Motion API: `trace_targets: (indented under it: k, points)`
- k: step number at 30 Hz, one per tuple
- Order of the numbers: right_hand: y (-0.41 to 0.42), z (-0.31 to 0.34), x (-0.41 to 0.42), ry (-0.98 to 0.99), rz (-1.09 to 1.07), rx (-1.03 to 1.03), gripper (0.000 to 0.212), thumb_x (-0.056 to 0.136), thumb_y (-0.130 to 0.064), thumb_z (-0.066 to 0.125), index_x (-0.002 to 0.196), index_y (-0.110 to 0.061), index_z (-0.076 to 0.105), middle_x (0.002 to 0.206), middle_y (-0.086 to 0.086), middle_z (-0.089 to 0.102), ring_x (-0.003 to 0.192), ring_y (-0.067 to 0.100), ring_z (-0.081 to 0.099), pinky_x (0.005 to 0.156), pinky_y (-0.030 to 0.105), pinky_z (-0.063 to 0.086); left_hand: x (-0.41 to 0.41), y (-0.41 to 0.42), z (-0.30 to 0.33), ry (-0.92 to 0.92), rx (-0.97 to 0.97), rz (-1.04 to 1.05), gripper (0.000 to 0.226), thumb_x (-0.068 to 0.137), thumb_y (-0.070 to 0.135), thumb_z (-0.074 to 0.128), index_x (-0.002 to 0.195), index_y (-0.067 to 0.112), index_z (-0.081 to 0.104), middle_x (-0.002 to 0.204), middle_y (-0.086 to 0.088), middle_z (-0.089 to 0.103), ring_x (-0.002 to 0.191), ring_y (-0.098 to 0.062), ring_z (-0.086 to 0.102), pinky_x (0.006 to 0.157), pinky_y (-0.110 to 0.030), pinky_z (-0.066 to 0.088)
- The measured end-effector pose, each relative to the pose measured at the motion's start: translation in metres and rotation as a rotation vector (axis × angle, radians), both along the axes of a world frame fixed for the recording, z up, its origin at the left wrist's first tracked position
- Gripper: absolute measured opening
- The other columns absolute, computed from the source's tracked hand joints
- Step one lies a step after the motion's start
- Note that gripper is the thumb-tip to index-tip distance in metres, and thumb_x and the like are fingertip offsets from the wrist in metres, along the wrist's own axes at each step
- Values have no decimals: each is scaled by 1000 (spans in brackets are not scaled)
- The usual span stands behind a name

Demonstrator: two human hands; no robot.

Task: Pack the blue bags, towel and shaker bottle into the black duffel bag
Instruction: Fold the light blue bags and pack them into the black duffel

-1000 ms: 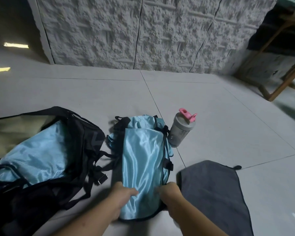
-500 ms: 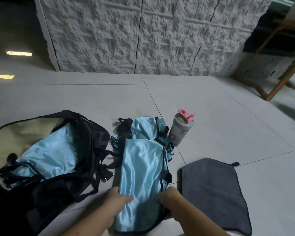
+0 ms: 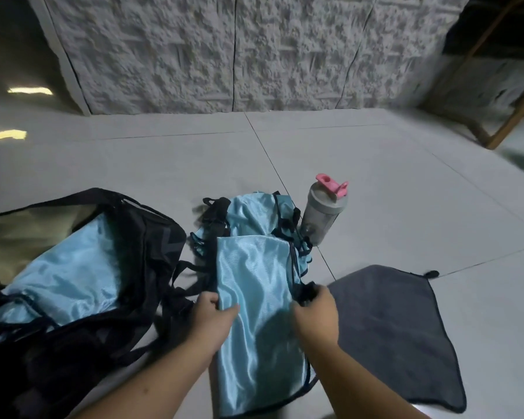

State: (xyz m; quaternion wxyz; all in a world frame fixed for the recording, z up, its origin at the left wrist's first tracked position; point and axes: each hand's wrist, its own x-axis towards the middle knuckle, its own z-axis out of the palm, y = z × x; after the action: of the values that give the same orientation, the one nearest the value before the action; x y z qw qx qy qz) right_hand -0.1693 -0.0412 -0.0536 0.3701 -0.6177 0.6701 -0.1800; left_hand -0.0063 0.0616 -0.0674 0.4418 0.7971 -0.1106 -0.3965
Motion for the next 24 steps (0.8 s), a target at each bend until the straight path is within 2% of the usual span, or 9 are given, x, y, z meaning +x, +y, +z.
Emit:
trace_targets:
  k: [2,5,7,10,12,15,19,21,24]
  points:
    - [-12,5,6,10,18,-80,56,80,-28,67,133,-20,53,119,-3,63,111,22,64,92,40,57,8,-16,-8,117,-24,10,54,62,36,86,105,17,59,98,-8,72,87,-27,72,80,-39,59]
    - [-36,8,16,-60,66,77,50,85,-28,76,127,-22,49,96,-8,59,84,16,64,73,32,55,31,-40,-75,287,-81,75,90,34,54,94,111,18,64,108,-10,76,95,-32,75,89,-54,59]
    - [-51,5,21,-69,113,178,53,81,-28,83,122,-17,51,96,-3,62,81,17,65,66,30,53,34,-47,-74,360,-84,87,103,25,60,98,114,17,67,110,-11,76,98,-35,74,92,-56,57]
    - [-61,-1,25,-161,109,295,34,77,-24,89,96,-13,64,85,3,70,72,18,68,67,31,58,24,-46,-28,467,-59,39,80,52,47,96,117,10,67,114,-7,74,105,-30,70,101,-51,52]
    - [-62,-5,25,-244,105,450,32,73,-21,92,97,-5,75,85,10,79,73,28,77,77,39,64,19,-44,-15,530,-40,-31,63,64,34,93,117,8,69,110,-11,78,100,-33,75,95,-49,56]
    - [-60,-3,22,-232,172,614,35,72,-18,91,99,0,78,87,16,80,80,35,79,80,46,65,20,-39,-13,539,-62,-53,37,81,17,83,113,4,74,99,-16,80,92,-35,77,86,-43,60]
    - [-57,1,17,-252,211,598,23,73,-12,88,88,4,80,85,22,79,77,38,77,83,51,64,20,-29,-14,476,-128,-16,58,66,22,91,117,3,69,100,-16,79,89,-35,78,81,-44,62]
    - [-53,1,12,-350,167,635,24,80,-10,84,98,5,77,92,24,78,82,40,77,86,51,63,19,-23,-13,484,-159,10,49,74,21,89,115,3,70,101,-17,79,91,-34,78,78,-40,61]
    - [-49,1,6,-382,175,698,29,84,-13,81,109,0,76,106,23,78,102,45,74,101,54,55,18,-14,-11,517,-158,4,41,83,17,83,119,3,69,106,-20,78,96,-38,76,85,-49,61]
